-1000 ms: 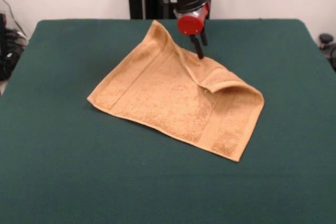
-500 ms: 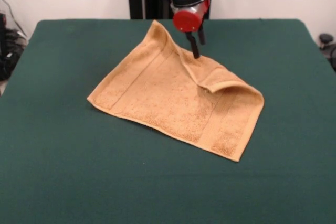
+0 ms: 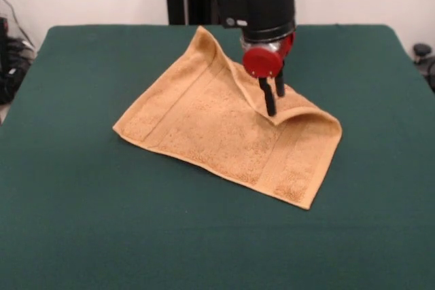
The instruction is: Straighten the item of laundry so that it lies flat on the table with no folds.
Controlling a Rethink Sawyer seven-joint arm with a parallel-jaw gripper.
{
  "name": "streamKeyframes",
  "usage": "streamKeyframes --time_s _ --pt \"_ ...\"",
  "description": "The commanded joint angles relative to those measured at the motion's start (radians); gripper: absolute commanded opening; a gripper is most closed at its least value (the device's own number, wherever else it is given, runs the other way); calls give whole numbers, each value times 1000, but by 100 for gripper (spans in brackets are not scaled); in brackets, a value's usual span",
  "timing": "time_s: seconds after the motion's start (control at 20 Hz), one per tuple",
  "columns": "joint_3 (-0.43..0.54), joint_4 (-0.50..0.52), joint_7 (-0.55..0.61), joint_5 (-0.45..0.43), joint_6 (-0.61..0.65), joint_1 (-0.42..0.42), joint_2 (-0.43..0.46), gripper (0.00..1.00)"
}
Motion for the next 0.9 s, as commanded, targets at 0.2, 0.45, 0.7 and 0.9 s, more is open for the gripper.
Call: streamKeyframes --time_s 0.2,0.45,0.7,0.9 --pt "-89 -127 131 83 64 33 26 100" --pt "-98 -126 124 122 60 23 11 100" --pt "-72 -103 105 147 28 15 -26 100" --pt "-83 -138 145 186 30 32 -45 100"
